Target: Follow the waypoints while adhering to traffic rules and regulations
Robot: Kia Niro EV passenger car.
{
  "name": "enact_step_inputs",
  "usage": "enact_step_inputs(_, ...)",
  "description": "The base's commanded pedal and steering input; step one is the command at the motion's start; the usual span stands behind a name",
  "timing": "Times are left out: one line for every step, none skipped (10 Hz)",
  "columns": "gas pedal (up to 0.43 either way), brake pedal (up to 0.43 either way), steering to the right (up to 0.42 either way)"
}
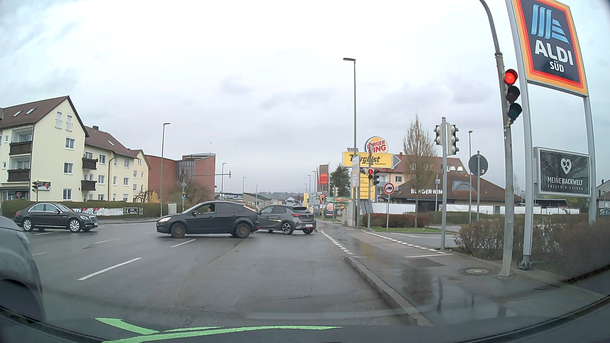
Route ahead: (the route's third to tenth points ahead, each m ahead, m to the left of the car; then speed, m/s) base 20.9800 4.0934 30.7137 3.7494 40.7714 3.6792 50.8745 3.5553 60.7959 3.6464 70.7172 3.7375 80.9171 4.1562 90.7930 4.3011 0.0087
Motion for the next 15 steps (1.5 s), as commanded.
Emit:
enact_step_inputs(0.000, 0.341, 0.000)
enact_step_inputs(0.000, 0.341, 0.000)
enact_step_inputs(0.000, 0.341, 0.001)
enact_step_inputs(0.000, 0.341, 0.000)
enact_step_inputs(0.000, 0.341, 0.001)
enact_step_inputs(0.000, 0.348, 0.000)
enact_step_inputs(0.000, 0.348, 0.000)
enact_step_inputs(0.000, 0.341, 0.000)
enact_step_inputs(0.000, 0.348, 0.000)
enact_step_inputs(0.000, 0.348, 0.000)
enact_step_inputs(0.000, 0.348, 0.000)
enact_step_inputs(0.000, 0.341, 0.001)
enact_step_inputs(0.000, 0.341, 0.000)
enact_step_inputs(0.000, 0.348, 0.000)
enact_step_inputs(0.000, 0.348, 0.001)
